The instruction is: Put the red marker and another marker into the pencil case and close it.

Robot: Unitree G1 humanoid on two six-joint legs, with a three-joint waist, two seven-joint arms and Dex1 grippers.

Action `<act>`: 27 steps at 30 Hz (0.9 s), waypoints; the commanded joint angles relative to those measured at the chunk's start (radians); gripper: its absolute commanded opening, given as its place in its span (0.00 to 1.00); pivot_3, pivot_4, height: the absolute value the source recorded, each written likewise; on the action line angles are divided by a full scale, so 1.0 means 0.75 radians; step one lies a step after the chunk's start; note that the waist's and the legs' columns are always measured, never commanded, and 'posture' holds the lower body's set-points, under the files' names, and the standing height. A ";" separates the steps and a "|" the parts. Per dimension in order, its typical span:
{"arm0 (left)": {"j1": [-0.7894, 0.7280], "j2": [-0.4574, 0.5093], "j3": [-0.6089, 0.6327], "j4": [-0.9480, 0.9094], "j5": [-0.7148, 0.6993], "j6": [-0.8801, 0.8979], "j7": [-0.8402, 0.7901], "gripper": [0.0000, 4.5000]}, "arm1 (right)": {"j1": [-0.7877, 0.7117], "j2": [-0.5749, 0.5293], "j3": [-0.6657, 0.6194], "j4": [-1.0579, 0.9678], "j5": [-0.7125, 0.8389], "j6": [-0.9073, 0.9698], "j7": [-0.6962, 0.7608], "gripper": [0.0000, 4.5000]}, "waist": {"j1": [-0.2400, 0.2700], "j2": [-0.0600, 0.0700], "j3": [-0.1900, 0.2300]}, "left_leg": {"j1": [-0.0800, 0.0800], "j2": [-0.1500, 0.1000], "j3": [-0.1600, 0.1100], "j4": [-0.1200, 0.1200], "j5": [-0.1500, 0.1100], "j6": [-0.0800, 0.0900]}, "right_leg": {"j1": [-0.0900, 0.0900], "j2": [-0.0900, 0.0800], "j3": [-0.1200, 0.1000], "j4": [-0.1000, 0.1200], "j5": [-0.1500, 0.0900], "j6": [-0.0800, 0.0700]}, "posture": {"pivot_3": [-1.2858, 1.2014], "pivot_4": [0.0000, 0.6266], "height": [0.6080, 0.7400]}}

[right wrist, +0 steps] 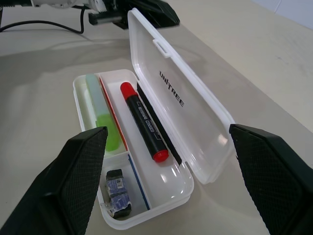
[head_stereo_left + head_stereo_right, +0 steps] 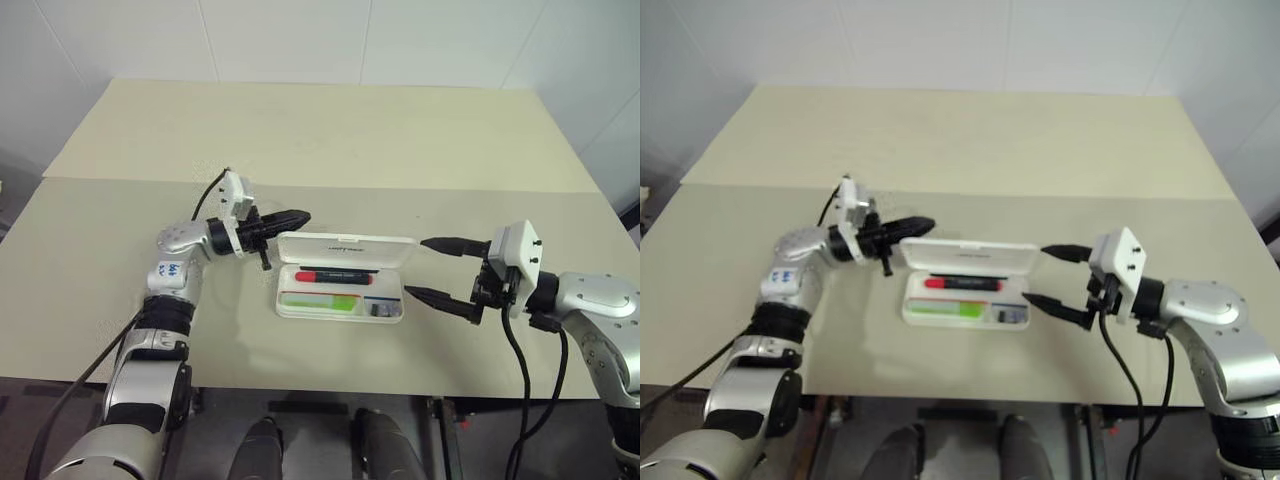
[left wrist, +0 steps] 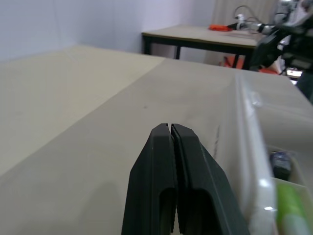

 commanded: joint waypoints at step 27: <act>0.270 0.247 -0.304 -0.342 0.202 0.102 -0.216 0.00 | 0.051 -0.063 -0.064 -0.131 0.081 0.030 0.005 0.94 | 0.000 0.000 0.000 | 0.001 0.000 0.000 0.000 0.000 0.000 | 0.000 0.000 0.000 0.000 -0.001 -0.002 | 0.52 0.24 1.00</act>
